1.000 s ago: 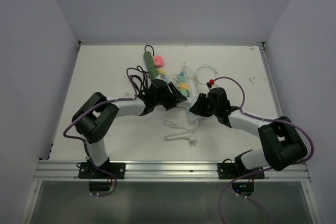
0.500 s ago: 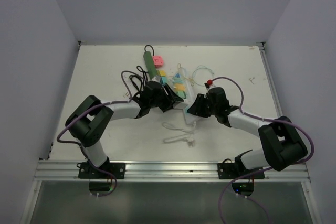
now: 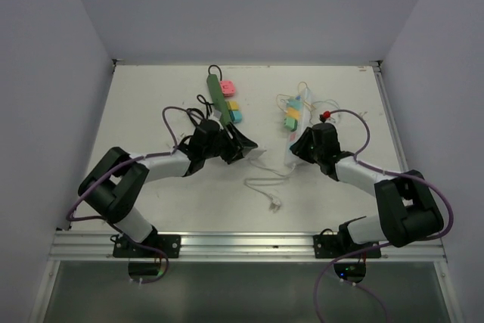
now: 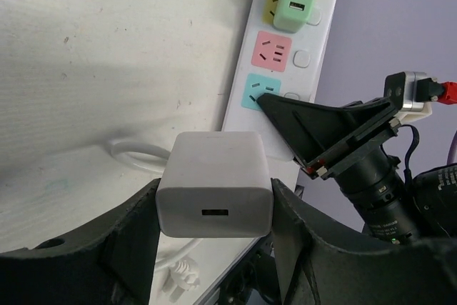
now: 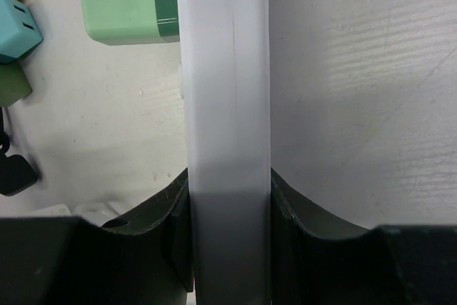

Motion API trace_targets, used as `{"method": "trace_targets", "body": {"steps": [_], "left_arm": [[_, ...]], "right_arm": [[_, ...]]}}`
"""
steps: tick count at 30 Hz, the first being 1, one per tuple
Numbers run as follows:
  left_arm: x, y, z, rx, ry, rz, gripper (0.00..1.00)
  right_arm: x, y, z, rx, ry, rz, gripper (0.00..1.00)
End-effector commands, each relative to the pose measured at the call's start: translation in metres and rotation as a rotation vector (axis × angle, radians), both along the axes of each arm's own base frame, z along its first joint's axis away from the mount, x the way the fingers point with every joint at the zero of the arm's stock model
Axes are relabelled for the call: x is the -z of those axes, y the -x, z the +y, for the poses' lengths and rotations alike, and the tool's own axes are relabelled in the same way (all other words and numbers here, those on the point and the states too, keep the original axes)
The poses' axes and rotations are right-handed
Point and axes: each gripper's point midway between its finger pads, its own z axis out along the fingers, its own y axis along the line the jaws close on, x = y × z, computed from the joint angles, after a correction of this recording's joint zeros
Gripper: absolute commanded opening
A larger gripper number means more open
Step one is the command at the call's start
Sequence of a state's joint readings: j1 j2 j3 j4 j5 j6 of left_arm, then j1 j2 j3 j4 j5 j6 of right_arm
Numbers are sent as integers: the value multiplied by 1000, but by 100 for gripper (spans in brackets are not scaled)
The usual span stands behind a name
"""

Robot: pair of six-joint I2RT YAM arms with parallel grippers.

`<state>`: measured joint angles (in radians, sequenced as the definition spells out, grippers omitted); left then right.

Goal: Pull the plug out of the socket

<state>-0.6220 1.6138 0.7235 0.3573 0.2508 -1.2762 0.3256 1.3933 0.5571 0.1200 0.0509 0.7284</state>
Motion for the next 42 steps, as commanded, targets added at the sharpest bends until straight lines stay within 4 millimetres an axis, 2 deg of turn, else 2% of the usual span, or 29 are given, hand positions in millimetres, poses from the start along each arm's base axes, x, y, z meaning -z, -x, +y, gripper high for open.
{"method": "trace_targets", "body": {"steps": [1, 4, 6, 7, 8, 9, 10, 11, 13, 15, 21, 23, 26, 31, 35, 39, 42], "left_arm": [[-48, -6, -1, 9, 70, -100, 0], [-46, -7, 23, -32, 30, -103, 0], [-41, -18, 52, -100, -25, -116, 0], [-27, -14, 67, -122, -74, -86, 0], [-29, -23, 88, -181, -110, -103, 0], [-25, -24, 101, -189, -166, -116, 0], [-15, -18, 115, -202, -222, -82, 0], [-9, -23, 135, -238, -291, -86, 0], [5, -13, 160, -275, -378, -45, 0], [15, -11, 188, -339, -457, -47, 0], [19, -14, 252, -532, -632, -71, 0], [12, -20, 270, -598, -671, -98, 0], [7, -29, 288, -651, -721, -117, 0], [19, -36, 300, -684, -785, -115, 0], [15, -51, 309, -744, -797, -164, 0], [18, -58, 308, -746, -791, -171, 0], [26, -52, 301, -713, -767, -144, 6]], "right_arm": [[52, 52, -36, 46, 154, 224, 0], [52, 50, -30, 19, 110, 210, 0], [54, 53, -26, -3, 98, 215, 0], [52, 47, -23, -12, 86, 195, 0], [53, 48, -20, -27, 77, 199, 0], [53, 48, -19, -34, 74, 199, 0], [52, 47, -17, -42, 69, 197, 0], [53, 48, -17, -45, 68, 199, 0], [53, 47, -16, -50, 65, 193, 0], [53, 47, -16, -52, 67, 190, 0], [54, 47, -12, -77, 51, 184, 0], [54, 47, -11, -81, 54, 185, 0], [54, 48, -12, -83, 56, 183, 0], [54, 48, -13, -82, 58, 184, 0], [55, 48, -12, -86, 58, 185, 0], [55, 48, -12, -89, 56, 183, 0], [54, 48, -12, -93, 58, 179, 0]]}}
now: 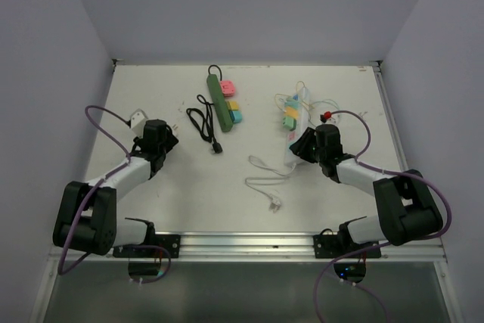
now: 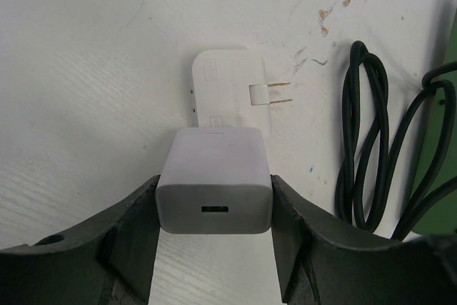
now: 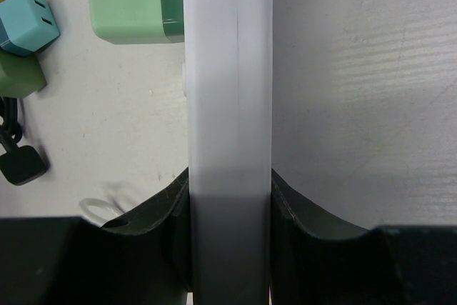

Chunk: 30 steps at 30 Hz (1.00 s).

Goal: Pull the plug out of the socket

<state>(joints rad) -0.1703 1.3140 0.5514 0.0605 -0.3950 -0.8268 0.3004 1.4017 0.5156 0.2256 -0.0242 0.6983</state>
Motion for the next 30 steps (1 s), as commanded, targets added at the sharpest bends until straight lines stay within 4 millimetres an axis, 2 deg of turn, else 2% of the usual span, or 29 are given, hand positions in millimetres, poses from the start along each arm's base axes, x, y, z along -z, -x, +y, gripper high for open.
{"method": "trace_targets", "body": {"steps": [1, 5, 9, 11, 12, 13, 18, 22, 25, 30], "left_arm": [[-5, -5, 3, -14, 2, -34, 9], [9, 17, -1, -2, 44, -1, 18], [13, 34, -2, 5, 59, 6, 26], [19, 43, -1, 5, 62, 22, 36], [19, 45, -2, 5, 67, 17, 60], [19, 47, -2, 11, 68, 17, 71], [22, 52, -6, 32, 86, 25, 74], [20, 55, -12, 51, 108, 26, 94], [11, 55, -16, 81, 115, 30, 100], [-23, 41, -37, 180, 160, -4, 100]], "right_arm": [[54, 51, -16, -43, 105, 220, 0], [53, 50, -16, -52, 111, 216, 0], [53, 50, -15, -58, 106, 215, 0], [52, 49, -14, -59, 104, 213, 0], [52, 50, -14, -60, 103, 214, 0], [52, 50, -14, -62, 103, 214, 0], [52, 51, -13, -69, 97, 217, 0], [48, 53, -10, -88, 92, 211, 0], [44, 53, -7, -110, 83, 202, 0], [44, 55, 2, -162, 61, 207, 0]]}}
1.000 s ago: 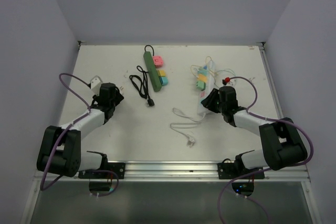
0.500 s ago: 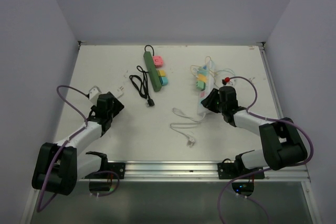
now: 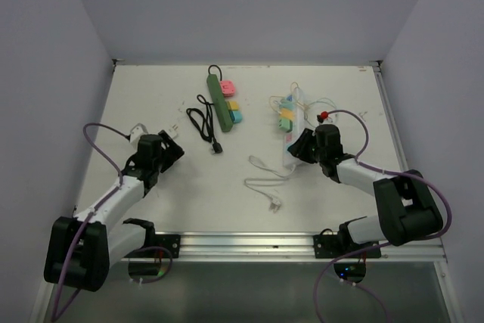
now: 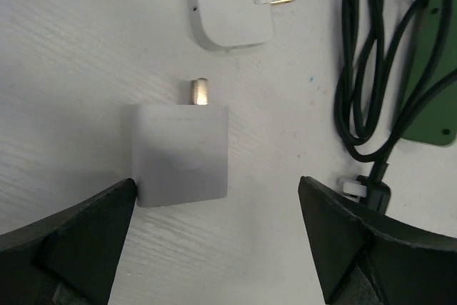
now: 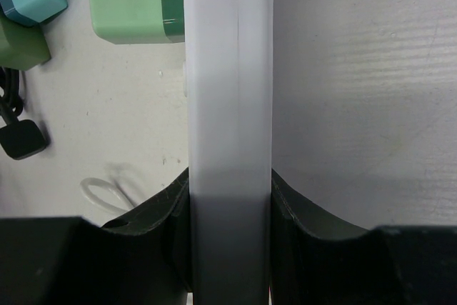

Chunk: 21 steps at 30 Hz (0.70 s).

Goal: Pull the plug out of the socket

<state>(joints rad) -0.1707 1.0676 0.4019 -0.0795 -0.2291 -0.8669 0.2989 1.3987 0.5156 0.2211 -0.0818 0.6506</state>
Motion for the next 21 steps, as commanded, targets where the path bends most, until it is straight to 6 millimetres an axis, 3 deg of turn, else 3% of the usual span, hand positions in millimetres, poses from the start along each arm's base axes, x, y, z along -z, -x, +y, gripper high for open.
{"method": "trace_targets", "body": {"steps": [1, 6, 8, 9, 10, 16, 21], "left_arm": [[-40, -19, -20, 96, 47, -66, 99], [-75, -40, -59, 214, 158, -118, 98], [-95, -47, -83, 284, 195, -147, 98], [-95, -51, -92, 302, 197, -141, 98], [-108, -54, -112, 351, 216, -163, 98], [-130, -69, -184, 489, 306, -222, 95], [-122, -77, -238, 582, 323, -210, 93]], "right_arm": [[45, 51, -3, -102, 59, 210, 0], [49, 54, 6, -149, 42, 221, 0], [49, 54, 10, -169, 37, 221, 0], [49, 55, 12, -177, 36, 221, 0], [49, 55, 13, -184, 33, 220, 0], [47, 59, 20, -219, 16, 218, 0], [44, 60, 26, -246, 9, 209, 0]]}}
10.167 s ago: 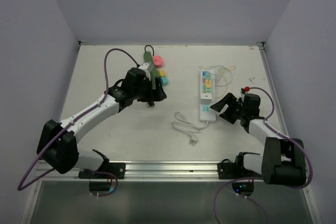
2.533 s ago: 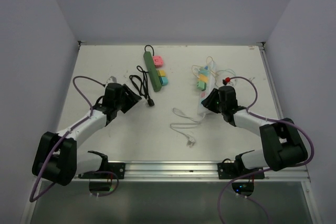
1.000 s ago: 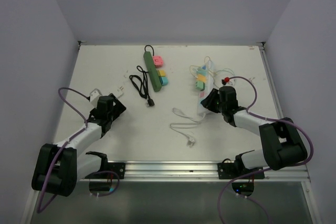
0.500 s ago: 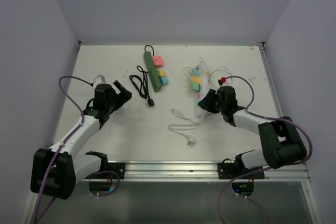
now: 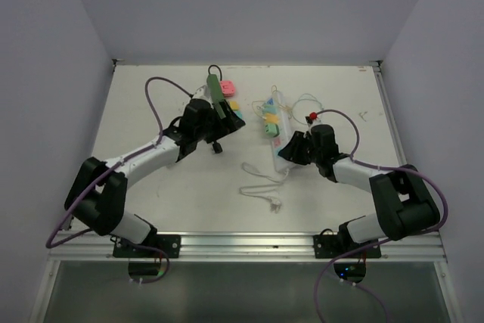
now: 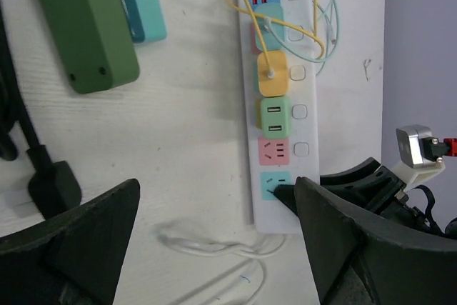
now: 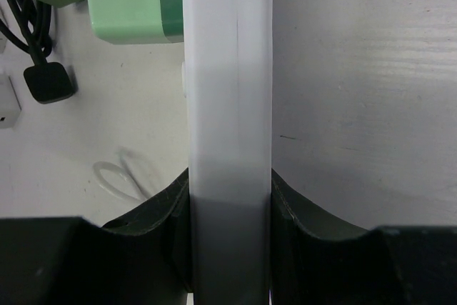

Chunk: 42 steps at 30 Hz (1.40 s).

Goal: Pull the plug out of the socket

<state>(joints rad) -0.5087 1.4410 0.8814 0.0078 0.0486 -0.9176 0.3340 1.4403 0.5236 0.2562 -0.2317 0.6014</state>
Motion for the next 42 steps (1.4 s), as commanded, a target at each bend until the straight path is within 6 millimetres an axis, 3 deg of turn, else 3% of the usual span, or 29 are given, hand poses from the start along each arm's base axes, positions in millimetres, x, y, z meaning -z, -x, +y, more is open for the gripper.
{"method": "trace_targets", "body": {"steps": [1, 3, 4, 5, 7, 8, 10, 11, 13, 17, 20, 29, 32, 35, 40, 42], "left_arm": [[-35, -18, -45, 58, 91, -97, 92], [-22, -19, -64, 89, 90, -74, 90], [-26, -23, -72, 98, 103, -81, 90], [-14, -26, -79, 104, 95, -61, 89], [-14, -28, -96, 128, 111, -53, 87], [-1, -30, -101, 133, 107, -32, 86], [-1, -33, -113, 151, 120, -32, 84], [13, -35, -117, 151, 106, -10, 83], [19, -35, -125, 163, 109, 8, 81], [42, -38, -133, 167, 94, 43, 76], [49, -38, -137, 172, 87, 52, 65], [52, -38, -142, 168, 133, 55, 42], [55, -35, -145, 176, 149, 70, 31], [57, -31, -145, 181, 165, 82, 18], [65, -23, -140, 183, 163, 105, 5], [66, -20, -139, 185, 164, 108, 1]], "right_arm": [[43, 47, -7, -75, 81, 188, 0], [42, 47, -6, -80, 81, 186, 0], [42, 47, -5, -85, 80, 186, 0], [42, 47, -5, -86, 80, 184, 0], [41, 47, -4, -91, 82, 181, 0], [41, 47, -3, -91, 80, 179, 0], [42, 48, -2, -99, 81, 181, 0], [42, 48, -2, -100, 80, 181, 0], [41, 47, -1, -101, 79, 176, 0], [39, 47, -1, -105, 78, 168, 0], [38, 48, 1, -111, 76, 165, 0], [37, 48, 3, -125, 71, 152, 4], [35, 46, 5, -129, 67, 142, 14], [34, 45, 6, -135, 65, 135, 34], [32, 39, 9, -130, 63, 126, 62], [28, 33, 10, -125, 60, 118, 68]]}}
